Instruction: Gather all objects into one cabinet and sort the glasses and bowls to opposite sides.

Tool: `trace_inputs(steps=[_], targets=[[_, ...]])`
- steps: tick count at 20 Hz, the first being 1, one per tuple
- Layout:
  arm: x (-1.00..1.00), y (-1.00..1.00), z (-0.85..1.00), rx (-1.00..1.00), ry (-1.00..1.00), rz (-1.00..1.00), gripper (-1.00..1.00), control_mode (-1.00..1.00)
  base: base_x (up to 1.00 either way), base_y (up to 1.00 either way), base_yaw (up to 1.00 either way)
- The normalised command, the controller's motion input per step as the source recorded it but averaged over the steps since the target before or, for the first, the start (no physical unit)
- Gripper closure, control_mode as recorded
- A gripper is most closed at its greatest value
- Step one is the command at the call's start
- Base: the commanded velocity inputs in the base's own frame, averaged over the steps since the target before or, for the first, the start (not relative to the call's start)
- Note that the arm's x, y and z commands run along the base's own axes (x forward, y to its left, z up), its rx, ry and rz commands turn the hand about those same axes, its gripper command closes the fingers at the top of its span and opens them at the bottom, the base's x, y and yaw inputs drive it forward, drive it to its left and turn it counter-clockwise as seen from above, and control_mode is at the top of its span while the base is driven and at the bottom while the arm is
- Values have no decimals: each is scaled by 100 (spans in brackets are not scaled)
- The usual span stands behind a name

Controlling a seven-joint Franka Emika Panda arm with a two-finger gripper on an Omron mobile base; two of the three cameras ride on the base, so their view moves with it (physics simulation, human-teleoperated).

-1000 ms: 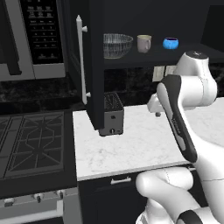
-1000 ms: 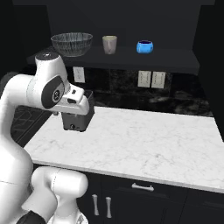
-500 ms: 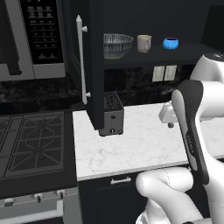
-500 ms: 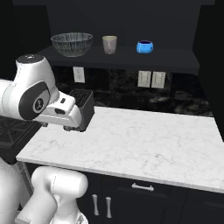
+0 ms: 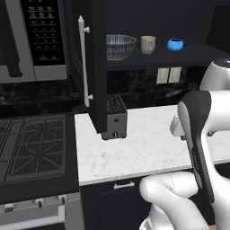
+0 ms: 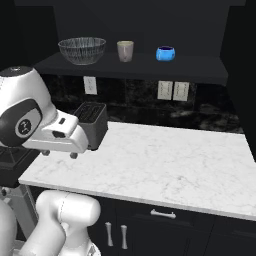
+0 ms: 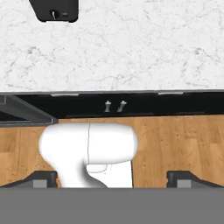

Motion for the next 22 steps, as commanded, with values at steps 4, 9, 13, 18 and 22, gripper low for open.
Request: trace_inputs(steps=[4,9,13,18,22], targets=[[0,0,0,-1,0,0,-100,-100,0,0,0],[0,0,0,0,0,0,-100,-100,0,0,0],[0,0,0,0,0,0,-100,-100,0,0,0],[0,-2,0,2,0,-5,-100,-100,0,0,0],[-3,-22,0,6,0,-13,-100,-100,0,0,0]])
